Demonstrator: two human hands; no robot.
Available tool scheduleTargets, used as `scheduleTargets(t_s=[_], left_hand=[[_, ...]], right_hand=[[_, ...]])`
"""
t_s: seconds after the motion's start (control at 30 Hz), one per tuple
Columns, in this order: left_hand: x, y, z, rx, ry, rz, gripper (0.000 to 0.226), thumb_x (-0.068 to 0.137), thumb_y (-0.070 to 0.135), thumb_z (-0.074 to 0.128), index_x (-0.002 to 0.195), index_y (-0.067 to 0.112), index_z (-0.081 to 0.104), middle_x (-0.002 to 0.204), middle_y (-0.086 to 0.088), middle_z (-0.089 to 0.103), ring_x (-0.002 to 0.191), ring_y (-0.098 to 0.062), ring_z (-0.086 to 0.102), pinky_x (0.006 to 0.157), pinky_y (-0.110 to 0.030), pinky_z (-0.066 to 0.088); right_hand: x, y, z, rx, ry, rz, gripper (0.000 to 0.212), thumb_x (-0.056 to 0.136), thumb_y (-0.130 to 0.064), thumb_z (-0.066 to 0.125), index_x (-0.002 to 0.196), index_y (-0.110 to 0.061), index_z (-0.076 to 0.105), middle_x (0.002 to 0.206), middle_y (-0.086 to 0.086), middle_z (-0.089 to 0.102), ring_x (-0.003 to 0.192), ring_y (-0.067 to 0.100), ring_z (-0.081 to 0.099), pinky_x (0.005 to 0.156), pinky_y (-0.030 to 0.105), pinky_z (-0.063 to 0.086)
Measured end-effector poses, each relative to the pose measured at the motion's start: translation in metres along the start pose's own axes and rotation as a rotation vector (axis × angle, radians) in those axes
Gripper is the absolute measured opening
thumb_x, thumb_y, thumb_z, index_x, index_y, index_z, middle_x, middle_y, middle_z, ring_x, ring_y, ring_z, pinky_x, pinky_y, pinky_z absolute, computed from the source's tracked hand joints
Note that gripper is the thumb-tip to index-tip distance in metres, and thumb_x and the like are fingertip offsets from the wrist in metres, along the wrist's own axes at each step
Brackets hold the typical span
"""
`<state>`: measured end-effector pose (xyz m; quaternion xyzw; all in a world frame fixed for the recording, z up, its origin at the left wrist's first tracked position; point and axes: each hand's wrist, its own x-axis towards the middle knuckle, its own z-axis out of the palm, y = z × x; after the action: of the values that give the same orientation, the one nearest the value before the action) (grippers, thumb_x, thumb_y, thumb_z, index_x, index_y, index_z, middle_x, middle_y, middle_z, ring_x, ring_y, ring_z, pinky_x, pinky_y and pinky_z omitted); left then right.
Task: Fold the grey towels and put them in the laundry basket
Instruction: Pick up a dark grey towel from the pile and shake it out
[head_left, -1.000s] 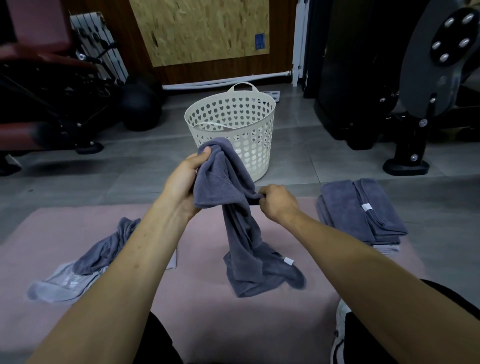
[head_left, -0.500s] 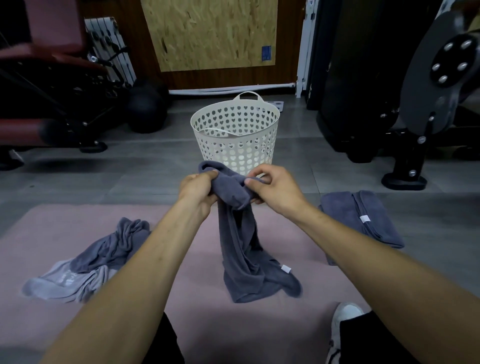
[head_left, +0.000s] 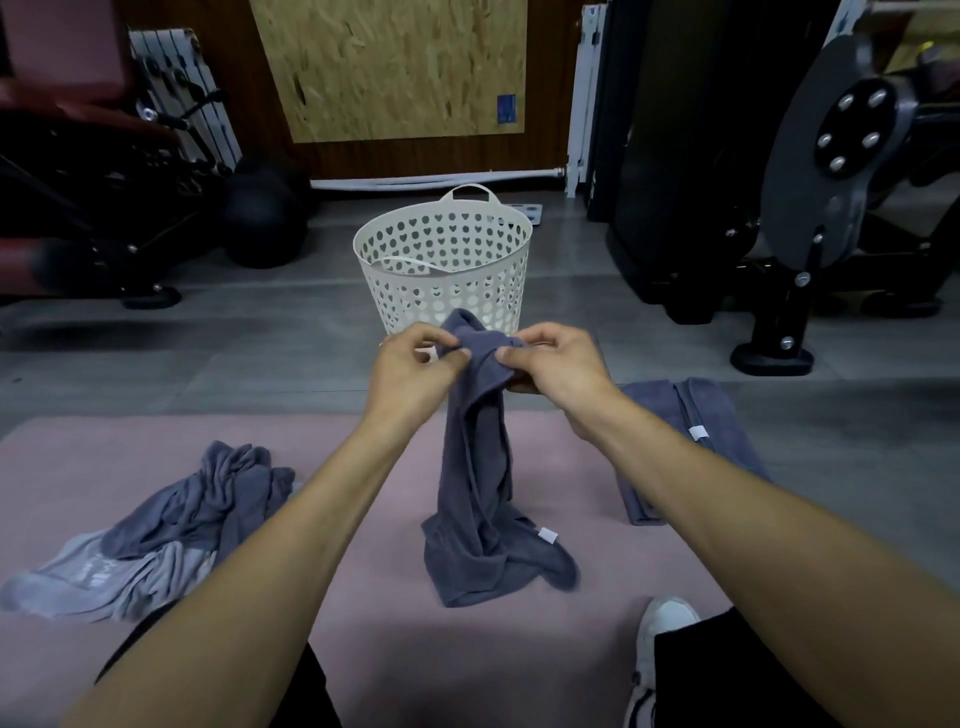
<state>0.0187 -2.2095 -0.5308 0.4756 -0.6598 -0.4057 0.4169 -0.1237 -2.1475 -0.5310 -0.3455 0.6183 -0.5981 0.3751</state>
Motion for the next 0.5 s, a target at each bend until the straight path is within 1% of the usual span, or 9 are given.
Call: scheduleTargets(t_s=[0.03,0.07,0.13,0.17,0.27,0.33,0.37,0.43,0.5], left_hand=[[-0.003,-0.001,0.002,0.05,-0.037,0.112,0.018,0.077,0.014,0.075,0.079,0.029,0.066,0.093,0.008,0.063,0.078,-0.004,0.058,0.072,-0.016,0.046],[-0.006,-0.001,0.004,0.031,-0.114,0.172,0.022,0.075,0.013,0.077,0.079,0.032,0.067,0.093,0.009,0.064,0.08,-0.004,0.06,0.075,-0.017,0.047],[-0.011,-0.004,0.009,-0.023,-0.271,0.186,0.025,0.07,0.018,0.08,0.087,0.03,0.068,0.094,0.007,0.068,0.081,-0.008,0.065,0.077,-0.022,0.052],[-0.011,-0.006,0.012,0.003,-0.282,0.197,0.028,0.069,0.02,0.082,0.092,0.028,0.067,0.095,0.006,0.069,0.082,-0.011,0.066,0.077,-0.023,0.053],[-0.009,-0.012,0.013,0.049,-0.182,0.231,0.024,0.077,0.015,0.079,0.092,0.024,0.063,0.09,0.008,0.066,0.077,-0.009,0.064,0.076,-0.023,0.054],[-0.006,-0.013,0.013,0.098,-0.121,0.248,0.017,0.083,0.01,0.07,0.087,0.024,0.063,0.083,0.011,0.065,0.076,-0.006,0.062,0.076,-0.026,0.054],[-0.004,-0.013,0.012,0.145,-0.083,0.255,0.016,0.086,0.009,0.066,0.084,0.024,0.063,0.08,0.012,0.066,0.074,-0.006,0.062,0.074,-0.026,0.053],[-0.002,-0.012,0.008,0.256,-0.003,0.259,0.014,0.088,0.012,0.06,0.081,0.023,0.066,0.075,0.011,0.066,0.069,-0.009,0.061,0.066,-0.024,0.047],[0.002,-0.015,0.002,0.365,0.059,0.225,0.011,0.089,0.017,0.059,0.083,0.021,0.068,0.078,0.01,0.066,0.07,-0.012,0.06,0.066,-0.023,0.043]], right_hand=[[0.0,-0.002,0.0,0.059,0.006,0.02,0.01,0.082,0.0,0.07,0.087,-0.006,0.063,0.074,0.01,0.067,0.059,0.015,0.066,0.062,0.028,0.06],[0.001,-0.003,0.0,0.1,0.015,0.03,0.01,0.083,-0.001,0.07,0.089,-0.005,0.063,0.075,0.01,0.067,0.058,0.014,0.067,0.058,0.025,0.058],[0.001,-0.004,0.0,0.141,0.025,0.047,0.009,0.085,-0.006,0.071,0.09,-0.004,0.064,0.076,0.009,0.069,0.06,0.014,0.068,0.054,0.023,0.055],[0.001,-0.003,-0.002,0.146,0.011,0.054,0.007,0.086,-0.009,0.071,0.089,-0.005,0.066,0.076,0.008,0.069,0.06,0.015,0.068,0.055,0.023,0.054],[0.0,-0.004,-0.009,0.124,-0.112,0.076,0.002,0.089,-0.011,0.067,0.087,-0.011,0.067,0.075,0.006,0.069,0.063,0.015,0.068,0.059,0.023,0.056],[0.0,-0.007,-0.014,0.046,-0.139,0.072,0.003,0.09,-0.008,0.064,0.093,-0.01,0.066,0.071,0.006,0.069,0.061,0.014,0.069,0.054,0.022,0.053],[0.001,-0.009,-0.016,-0.022,-0.105,0.064,0.006,0.091,-0.005,0.062,0.094,-0.009,0.064,0.068,0.006,0.068,0.056,0.012,0.067,0.048,0.021,0.048],[0.004,-0.011,-0.021,-0.142,0.022,0.057,0.01,0.091,-0.002,0.054,0.092,-0.008,0.062,0.064,0.005,0.065,0.045,0.008,0.062,0.038,0.017,0.039],[0.007,-0.01,-0.029,-0.157,0.135,0.088,0.014,0.092,-0.004,0.048,0.086,-0.011,0.059,0.062,0.002,0.063,0.042,0.008,0.062,0.035,0.015,0.037]])
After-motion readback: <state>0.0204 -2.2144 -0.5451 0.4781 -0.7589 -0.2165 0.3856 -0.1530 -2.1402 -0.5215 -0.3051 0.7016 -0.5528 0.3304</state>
